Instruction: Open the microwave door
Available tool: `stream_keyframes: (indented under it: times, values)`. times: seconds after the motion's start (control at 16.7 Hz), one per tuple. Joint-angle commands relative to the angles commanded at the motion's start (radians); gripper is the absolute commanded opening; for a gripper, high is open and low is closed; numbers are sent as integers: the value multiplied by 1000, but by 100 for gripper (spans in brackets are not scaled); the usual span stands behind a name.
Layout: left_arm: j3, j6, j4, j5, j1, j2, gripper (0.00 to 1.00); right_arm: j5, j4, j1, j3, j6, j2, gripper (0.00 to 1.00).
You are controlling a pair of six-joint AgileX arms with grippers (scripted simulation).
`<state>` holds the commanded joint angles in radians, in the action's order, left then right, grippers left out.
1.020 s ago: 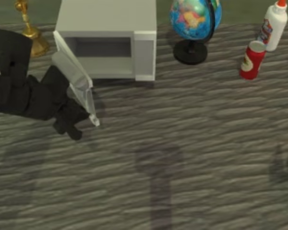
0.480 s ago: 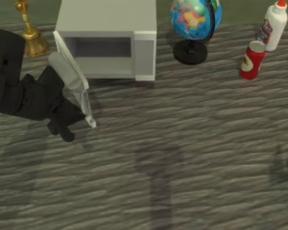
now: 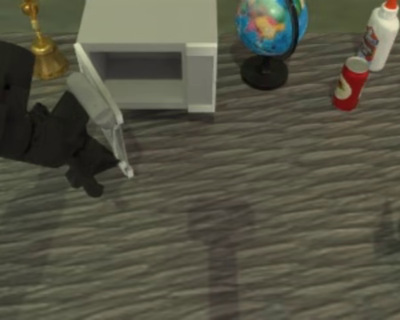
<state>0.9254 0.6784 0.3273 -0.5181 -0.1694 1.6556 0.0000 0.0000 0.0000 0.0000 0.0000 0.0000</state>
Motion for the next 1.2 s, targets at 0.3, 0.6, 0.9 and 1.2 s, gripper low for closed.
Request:
stream_keyframes:
  times: [0.3,0.6,0.9,1.2]
  values:
    - [0,0,0,0,0,0,0,0,0,0,0,0,0,100]
    - [0,0,0,0,0,0,0,0,0,0,0,0,0,100]
    - [0,0,0,0,0,0,0,0,0,0,0,0,0,100]
    - [5,36,25,-19,12,6,0,0,0,0,0,0,0,100]
